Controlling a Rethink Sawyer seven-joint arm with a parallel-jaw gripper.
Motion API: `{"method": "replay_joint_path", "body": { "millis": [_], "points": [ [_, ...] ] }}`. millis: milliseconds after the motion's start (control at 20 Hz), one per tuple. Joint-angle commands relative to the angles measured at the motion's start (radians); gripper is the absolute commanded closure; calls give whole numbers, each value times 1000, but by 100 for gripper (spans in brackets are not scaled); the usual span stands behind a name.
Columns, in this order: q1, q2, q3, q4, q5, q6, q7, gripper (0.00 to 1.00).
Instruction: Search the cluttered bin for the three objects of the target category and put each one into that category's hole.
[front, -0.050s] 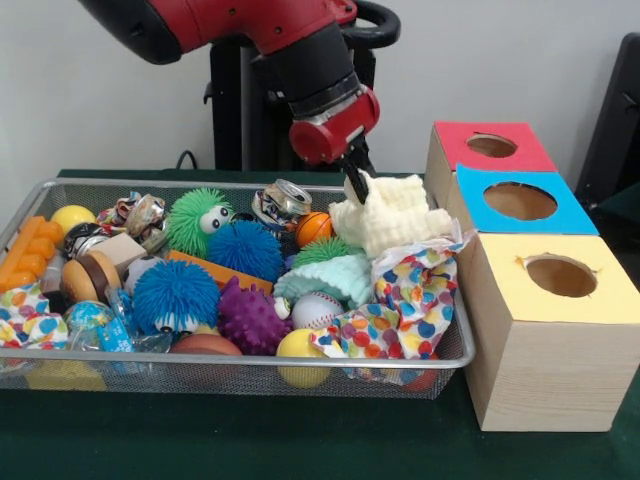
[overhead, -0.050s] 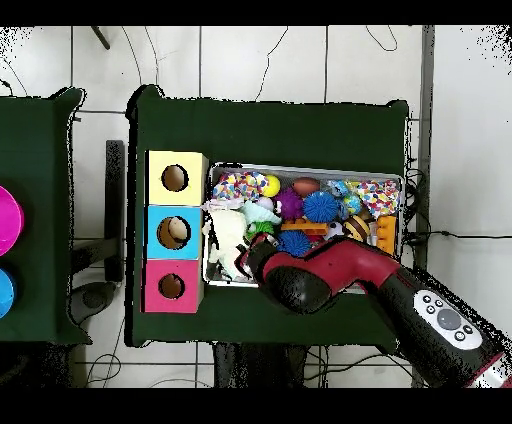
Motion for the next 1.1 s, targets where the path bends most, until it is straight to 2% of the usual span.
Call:
{"method": "replay_joint_path", "body": {
  "millis": [50,250,450,650,1100],
  "points": [
    [145,-100,-217,-181,-176,-2,146,100],
    [259,-107,-322,-227,-217,-47,263,100],
    [320,-104,-394,-249,-227,-88,294,100],
    [354,-96,-446,-259,-199,-120,279,100],
    [384,-90,-505,-268,-132,-175,232,100]
  ]
}}
